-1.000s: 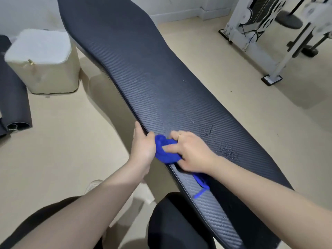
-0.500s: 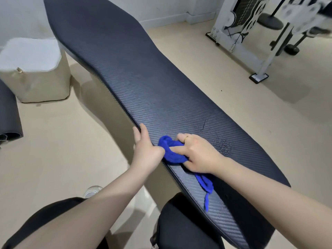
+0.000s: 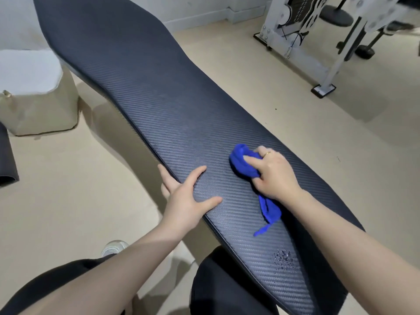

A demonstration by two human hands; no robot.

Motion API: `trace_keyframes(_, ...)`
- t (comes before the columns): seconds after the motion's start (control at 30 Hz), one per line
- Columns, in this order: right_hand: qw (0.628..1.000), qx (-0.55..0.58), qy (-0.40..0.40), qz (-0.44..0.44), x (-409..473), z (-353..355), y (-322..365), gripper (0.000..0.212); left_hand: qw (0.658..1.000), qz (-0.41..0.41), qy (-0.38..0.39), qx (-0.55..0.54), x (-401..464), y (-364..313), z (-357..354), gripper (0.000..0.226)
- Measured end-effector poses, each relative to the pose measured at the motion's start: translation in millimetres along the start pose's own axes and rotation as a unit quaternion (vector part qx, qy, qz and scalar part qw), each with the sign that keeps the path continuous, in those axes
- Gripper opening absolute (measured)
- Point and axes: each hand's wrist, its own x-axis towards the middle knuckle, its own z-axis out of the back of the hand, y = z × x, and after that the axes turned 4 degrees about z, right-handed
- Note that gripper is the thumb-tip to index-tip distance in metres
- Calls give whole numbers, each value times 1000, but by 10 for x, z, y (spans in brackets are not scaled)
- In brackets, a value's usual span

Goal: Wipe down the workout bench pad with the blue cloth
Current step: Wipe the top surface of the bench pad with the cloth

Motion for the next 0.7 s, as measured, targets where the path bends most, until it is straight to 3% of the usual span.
trace_keyframes(0.07, 980, -28, -35, -194, 202, -13, -285, 27, 1000, 7, -3, 4, 19, -35, -14, 70)
trace_keyframes(0.13, 952, -27, -45, -303, 327, -5, -429, 21, 1000, 11, -5, 8, 27, -80, -22, 69)
trace_keyframes(0.2, 956, -29, -33, -289, 309, 28, -310, 23, 1000, 16, -5, 12, 29, -110, -22, 70)
trace_keyframes(0.3, 994, -9, -22, -110, 19, 23, 40, 28, 1000, 17, -8, 5, 34, -104, -34, 70)
trace_keyframes(0.37, 999, 17, -5, -32, -127, 7, 94, 30, 1000, 15, -13, -3, 35, -103, -44, 70)
trace_keyframes(0.4, 999, 23, -5, -38, -91, 10, 10, 29, 1000, 13, -15, -5, 39, -94, -50, 70)
trace_keyframes(0.5, 972, 12, -19, -233, 187, 0, -384, 23, 1000, 14, -12, -10, 31, -56, -63, 69)
trace_keyframes(0.57, 951, 1, -28, -307, 293, 1, -514, 18, 1000, -3, -18, -9, 18, -29, -64, 69)
trace_keyframes(0.63, 955, -14, -24, -295, 282, 52, -327, 19, 1000, -8, -27, -3, 7, 3, -65, 66)
trace_keyframes(0.7, 985, -14, -26, -171, 93, 56, 14, 27, 999, -12, -44, -26, -20, 20, -55, 60)
